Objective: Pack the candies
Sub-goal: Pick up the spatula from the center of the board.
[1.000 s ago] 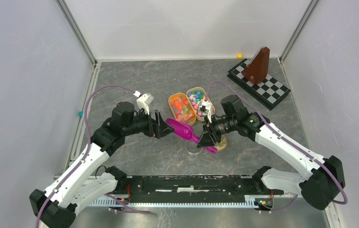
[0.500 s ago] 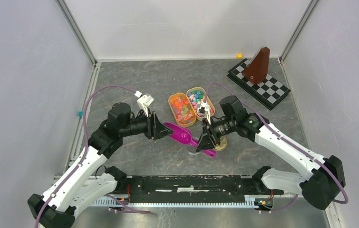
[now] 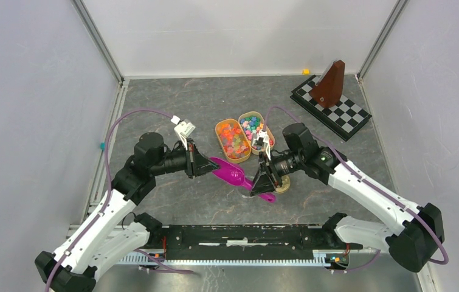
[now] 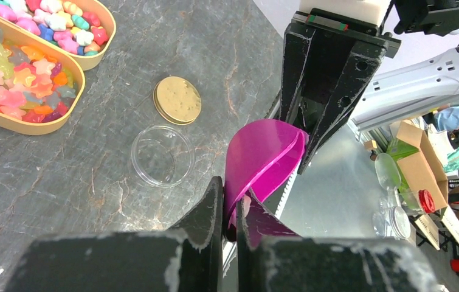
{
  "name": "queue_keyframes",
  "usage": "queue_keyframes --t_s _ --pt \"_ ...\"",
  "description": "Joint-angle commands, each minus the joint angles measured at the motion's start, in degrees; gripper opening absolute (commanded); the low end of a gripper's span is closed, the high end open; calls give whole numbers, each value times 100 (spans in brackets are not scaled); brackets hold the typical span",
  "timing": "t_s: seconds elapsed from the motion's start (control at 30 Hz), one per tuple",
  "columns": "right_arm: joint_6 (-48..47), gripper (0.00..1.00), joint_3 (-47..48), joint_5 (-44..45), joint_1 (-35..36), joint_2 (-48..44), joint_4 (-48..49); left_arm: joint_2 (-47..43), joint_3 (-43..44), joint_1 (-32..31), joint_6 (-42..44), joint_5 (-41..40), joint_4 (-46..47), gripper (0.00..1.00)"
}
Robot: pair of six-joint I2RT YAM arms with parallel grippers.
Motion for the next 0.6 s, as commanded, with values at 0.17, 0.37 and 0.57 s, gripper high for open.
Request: queue_keyframes --t_s 0.17,0.37,0.57 --pt "-203 62 194 720 28 -375 35 -155 -129 0 -22 -126 257 2" --pt "-557 75 169 1731 52 -770 320 -37 -363 0 -711 -468 296 2" --pt "-806 78 -127 2525 245 -1386 1196 24 -423 0 -1317 -955 90 2"
